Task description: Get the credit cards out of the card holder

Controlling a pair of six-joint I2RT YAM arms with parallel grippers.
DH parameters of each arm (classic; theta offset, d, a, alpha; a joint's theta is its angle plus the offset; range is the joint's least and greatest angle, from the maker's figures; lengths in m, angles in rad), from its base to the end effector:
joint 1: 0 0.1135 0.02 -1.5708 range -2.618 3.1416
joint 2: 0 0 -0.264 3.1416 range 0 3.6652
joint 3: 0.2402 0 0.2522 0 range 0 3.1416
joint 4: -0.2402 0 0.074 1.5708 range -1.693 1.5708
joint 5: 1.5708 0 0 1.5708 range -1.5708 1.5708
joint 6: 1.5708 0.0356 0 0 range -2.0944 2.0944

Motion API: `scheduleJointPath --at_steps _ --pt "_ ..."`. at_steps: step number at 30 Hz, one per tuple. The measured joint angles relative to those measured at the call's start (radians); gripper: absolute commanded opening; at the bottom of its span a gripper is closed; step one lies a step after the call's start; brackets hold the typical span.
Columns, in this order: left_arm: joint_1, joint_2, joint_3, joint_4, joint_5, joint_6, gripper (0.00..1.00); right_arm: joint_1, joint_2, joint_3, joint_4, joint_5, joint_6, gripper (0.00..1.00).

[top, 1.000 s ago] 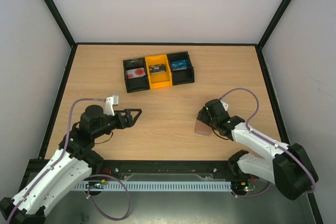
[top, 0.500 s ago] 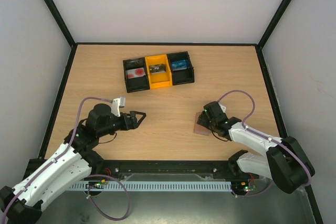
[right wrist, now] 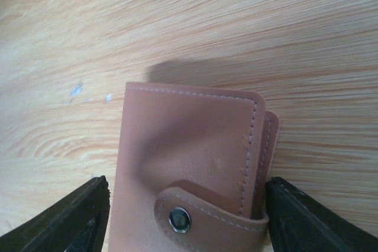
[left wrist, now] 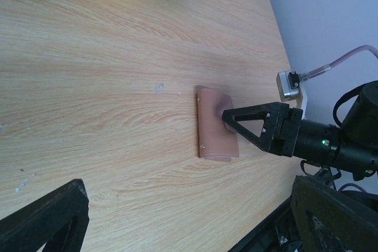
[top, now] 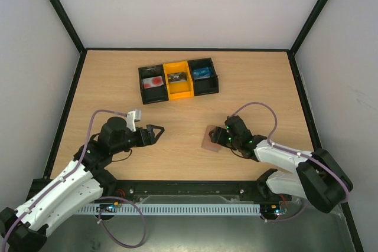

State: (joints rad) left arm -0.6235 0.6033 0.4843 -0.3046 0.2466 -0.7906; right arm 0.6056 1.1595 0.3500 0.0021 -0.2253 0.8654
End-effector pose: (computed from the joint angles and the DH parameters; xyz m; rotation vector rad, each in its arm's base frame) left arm 0.1182 -0.0957 0.2492 -0.0079 2.1741 -1.1137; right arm 0.1616 0.1215 0.1410 0.2173 2.5650 0.9083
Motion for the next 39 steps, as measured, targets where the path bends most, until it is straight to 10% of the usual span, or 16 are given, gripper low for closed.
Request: scheduleJointPath --at_steps 11,21,39 --pt "0.000 -0.011 -0.039 -0.002 -0.010 -0.018 0.94 0.235 0.275 0.180 0.095 0.043 -0.027 0.69" --pt "-0.001 -0.041 -0.039 -0.016 -0.035 -0.029 0.94 0.343 0.328 0.319 -0.158 0.266 0.017 0.65" --pt "-0.002 -0.065 -0.039 -0.051 -0.054 -0.013 0.94 0.460 0.397 0.494 -0.354 0.446 0.096 0.30"
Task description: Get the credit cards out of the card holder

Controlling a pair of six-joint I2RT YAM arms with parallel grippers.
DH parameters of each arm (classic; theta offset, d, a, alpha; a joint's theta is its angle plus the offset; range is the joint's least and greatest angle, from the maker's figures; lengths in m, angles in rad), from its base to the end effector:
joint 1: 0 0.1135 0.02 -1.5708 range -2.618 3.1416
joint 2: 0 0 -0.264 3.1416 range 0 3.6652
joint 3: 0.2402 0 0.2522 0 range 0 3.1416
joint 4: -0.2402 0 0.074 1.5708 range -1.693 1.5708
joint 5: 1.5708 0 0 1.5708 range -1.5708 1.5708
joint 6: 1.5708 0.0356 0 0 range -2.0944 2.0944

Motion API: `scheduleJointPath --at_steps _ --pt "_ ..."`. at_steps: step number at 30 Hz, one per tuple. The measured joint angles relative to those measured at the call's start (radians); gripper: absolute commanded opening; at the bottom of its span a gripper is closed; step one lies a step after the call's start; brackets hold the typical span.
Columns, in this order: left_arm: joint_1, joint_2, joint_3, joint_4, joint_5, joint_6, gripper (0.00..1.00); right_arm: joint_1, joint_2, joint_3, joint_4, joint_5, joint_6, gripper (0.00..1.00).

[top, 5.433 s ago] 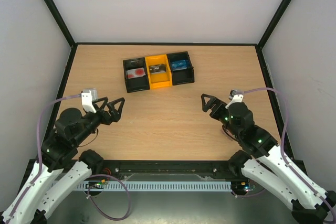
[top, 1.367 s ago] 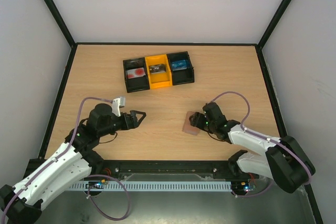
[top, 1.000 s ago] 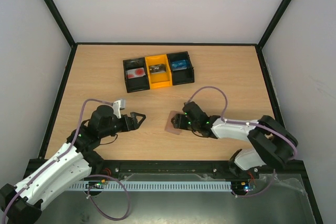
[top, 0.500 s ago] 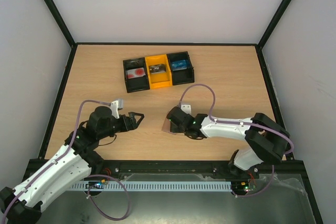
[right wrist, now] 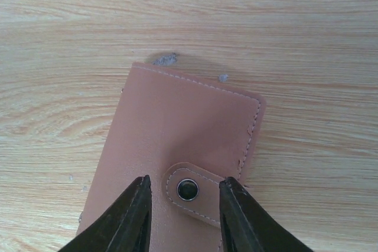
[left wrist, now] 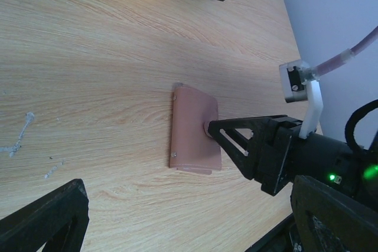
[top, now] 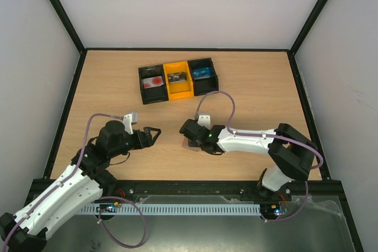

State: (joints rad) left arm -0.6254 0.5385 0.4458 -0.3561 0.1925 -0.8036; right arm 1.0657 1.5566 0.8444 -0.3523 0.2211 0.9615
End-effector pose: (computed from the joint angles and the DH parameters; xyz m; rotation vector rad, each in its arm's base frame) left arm 0.1103 -0.0881 0.2387 -0.0624 2.1897 -1.0597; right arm 0.1489 0.2532 0.1677 -0.0622 2.6584 0.4276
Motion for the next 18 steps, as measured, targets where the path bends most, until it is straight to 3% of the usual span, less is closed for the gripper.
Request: scheduleJointPath --at_steps 13,18 --pt "0.000 0.018 0.000 0.007 0.010 0.000 0.94 0.010 0.076 0.015 -0.003 0.010 0.000 0.22" --pt "-0.003 0.031 0.000 0.010 0.013 0.000 0.94 0.015 0.092 0.026 -0.007 0.038 -0.005 0.12"
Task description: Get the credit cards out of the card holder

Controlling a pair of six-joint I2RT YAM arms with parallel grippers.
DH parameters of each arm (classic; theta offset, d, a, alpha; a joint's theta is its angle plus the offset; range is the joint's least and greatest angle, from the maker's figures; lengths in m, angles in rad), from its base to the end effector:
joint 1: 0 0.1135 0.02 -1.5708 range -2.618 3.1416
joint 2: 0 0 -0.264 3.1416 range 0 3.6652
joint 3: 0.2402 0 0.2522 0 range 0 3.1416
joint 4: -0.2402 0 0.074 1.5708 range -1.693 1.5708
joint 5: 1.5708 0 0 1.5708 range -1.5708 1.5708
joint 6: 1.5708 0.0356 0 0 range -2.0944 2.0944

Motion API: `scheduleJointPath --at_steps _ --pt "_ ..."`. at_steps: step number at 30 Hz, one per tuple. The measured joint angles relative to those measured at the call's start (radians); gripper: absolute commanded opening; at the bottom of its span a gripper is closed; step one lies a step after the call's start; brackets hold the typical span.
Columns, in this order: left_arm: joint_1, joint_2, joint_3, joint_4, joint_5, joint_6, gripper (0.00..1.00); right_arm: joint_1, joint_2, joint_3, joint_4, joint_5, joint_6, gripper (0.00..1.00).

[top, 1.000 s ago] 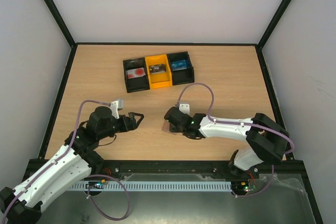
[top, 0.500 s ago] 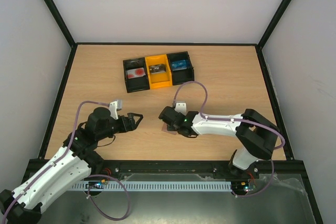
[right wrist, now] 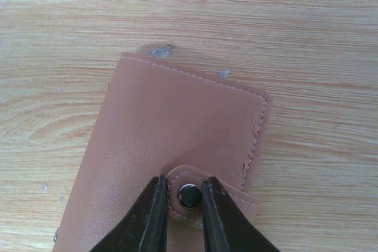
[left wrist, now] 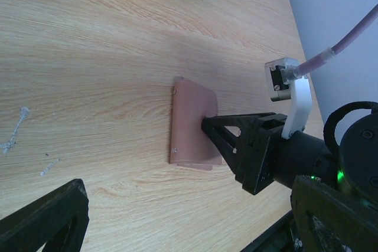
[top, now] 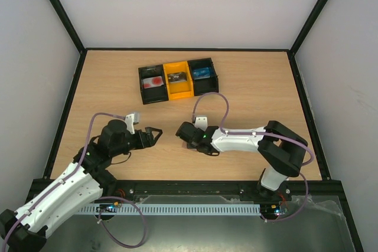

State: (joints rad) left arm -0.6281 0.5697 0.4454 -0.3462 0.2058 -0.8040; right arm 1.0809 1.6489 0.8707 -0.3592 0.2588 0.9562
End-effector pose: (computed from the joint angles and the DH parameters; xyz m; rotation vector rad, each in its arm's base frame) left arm 0.1132 -0.0912 0.2357 -0.0547 2.2163 -1.0631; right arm 0.1505 0.2628 0.1491 -0.0903 2.6793 0.3193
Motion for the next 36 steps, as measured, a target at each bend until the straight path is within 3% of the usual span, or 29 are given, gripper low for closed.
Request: scheduleJointPath --at_steps 4,18,29,36 --pt "-0.002 0.006 -0.003 0.016 0.003 0.000 0.94 0.002 0.002 0.002 0.000 0.016 -0.008 0.02" --pt "-0.055 0.122 -0.028 0.084 0.012 -0.020 0.91 0.003 -0.067 -0.086 0.120 0.002 -0.138 0.02" --pt "-0.080 0.196 -0.086 0.190 0.027 -0.072 0.90 0.004 -0.252 -0.201 0.336 -0.128 -0.252 0.02" --pt "-0.080 0.224 -0.104 0.238 0.063 -0.075 0.88 0.004 -0.277 -0.218 0.462 -0.262 -0.259 0.02"
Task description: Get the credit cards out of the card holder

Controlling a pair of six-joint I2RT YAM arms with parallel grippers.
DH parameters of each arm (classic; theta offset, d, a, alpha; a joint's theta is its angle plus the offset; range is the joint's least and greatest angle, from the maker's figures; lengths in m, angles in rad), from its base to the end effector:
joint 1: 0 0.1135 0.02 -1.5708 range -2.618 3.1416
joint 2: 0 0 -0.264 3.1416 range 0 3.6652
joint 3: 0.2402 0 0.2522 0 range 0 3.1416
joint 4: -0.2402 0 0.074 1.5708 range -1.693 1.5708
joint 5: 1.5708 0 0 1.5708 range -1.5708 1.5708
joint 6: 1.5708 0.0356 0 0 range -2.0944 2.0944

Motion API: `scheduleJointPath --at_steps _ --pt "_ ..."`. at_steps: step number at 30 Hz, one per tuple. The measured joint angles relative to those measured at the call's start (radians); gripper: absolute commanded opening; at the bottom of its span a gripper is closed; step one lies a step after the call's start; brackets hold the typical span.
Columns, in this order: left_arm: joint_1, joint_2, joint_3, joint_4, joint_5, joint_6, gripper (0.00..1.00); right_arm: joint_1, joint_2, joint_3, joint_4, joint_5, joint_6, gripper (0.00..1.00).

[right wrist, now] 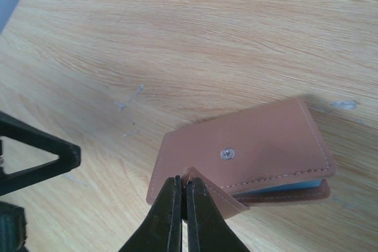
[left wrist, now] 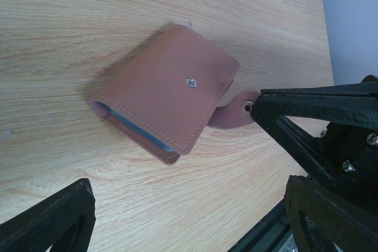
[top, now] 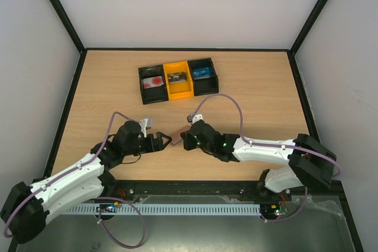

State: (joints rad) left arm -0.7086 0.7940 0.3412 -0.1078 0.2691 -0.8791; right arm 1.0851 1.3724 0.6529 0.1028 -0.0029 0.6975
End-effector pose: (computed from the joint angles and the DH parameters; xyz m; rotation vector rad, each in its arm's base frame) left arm 0.1253 -0.1199 0.1910 -0.0249 2.3646 -1.1536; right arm 0.1312 0.2487 0.1926 -0.4587 2.3281 0.9562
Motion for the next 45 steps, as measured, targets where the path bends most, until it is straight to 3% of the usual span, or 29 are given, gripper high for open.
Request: scheduleJointPath --at_steps 9,22,31,39,41,43,45 --pt "0.000 0.099 0.019 0.013 0.022 0.039 0.82 0.000 -0.075 -0.018 0.037 -0.016 0.017 0.02" --pt "0.000 0.182 0.036 0.050 0.054 0.062 0.79 0.000 -0.192 -0.111 0.026 0.148 0.069 0.02" --pt "0.000 0.216 0.035 0.077 0.053 0.064 0.75 0.000 -0.330 -0.248 -0.051 0.295 0.190 0.02" --pt "0.000 0.257 0.018 0.146 0.043 0.051 0.68 0.000 -0.334 -0.350 -0.109 0.357 0.335 0.02" --pt "0.000 0.275 0.014 0.158 0.041 0.048 0.66 0.000 -0.327 -0.355 -0.119 0.362 0.352 0.06" --pt "0.000 0.300 0.011 0.177 0.040 0.046 0.65 0.000 -0.322 -0.355 -0.121 0.365 0.364 0.21" --pt "0.000 0.325 0.011 0.190 0.039 0.045 0.64 0.000 -0.322 -0.350 -0.135 0.368 0.376 0.28"
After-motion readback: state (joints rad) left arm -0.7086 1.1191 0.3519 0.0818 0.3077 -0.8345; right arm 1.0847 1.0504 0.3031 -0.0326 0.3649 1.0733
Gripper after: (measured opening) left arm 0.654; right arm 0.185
